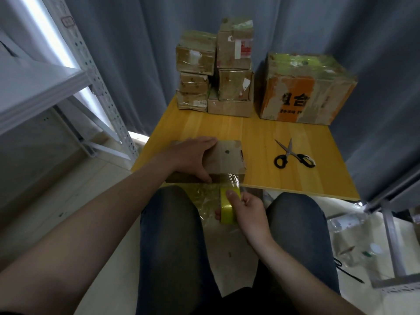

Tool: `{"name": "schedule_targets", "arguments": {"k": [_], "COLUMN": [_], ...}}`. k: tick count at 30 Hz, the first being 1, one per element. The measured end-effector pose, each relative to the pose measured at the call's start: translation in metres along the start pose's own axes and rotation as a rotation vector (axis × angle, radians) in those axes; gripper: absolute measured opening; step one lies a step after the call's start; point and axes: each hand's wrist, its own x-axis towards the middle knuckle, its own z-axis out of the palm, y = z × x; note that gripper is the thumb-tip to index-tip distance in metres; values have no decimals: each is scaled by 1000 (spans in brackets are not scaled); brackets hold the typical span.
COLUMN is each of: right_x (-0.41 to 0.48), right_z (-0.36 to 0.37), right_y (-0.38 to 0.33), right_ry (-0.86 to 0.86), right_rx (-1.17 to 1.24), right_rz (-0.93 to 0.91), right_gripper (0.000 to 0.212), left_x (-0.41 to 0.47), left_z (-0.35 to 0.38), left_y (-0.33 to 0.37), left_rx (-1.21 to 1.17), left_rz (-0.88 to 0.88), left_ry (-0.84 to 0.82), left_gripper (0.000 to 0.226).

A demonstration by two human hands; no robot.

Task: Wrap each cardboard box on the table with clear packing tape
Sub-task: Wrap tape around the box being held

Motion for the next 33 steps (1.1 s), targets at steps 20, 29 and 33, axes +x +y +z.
{"name": "schedule_targets", "arguments": {"k": [20, 29, 33], "right_x": [52, 126, 128], "right_z": [0, 20, 16], "right_y": [-52, -79, -80], "right_ry": [-242, -276, -295], "right_rx": [-1378, -1361, -1372], "right_rz": [-490, -306, -324], "right_gripper": [62, 74, 73], "left_x": [0, 7, 3], "left_z": [5, 10, 12], "left_y": [-4, -15, -12], "left_rx": [9, -24, -51], "left_rz": [-5, -2, -17], "left_ry": [11, 35, 78], "left_gripper": [133, 124, 127]}}
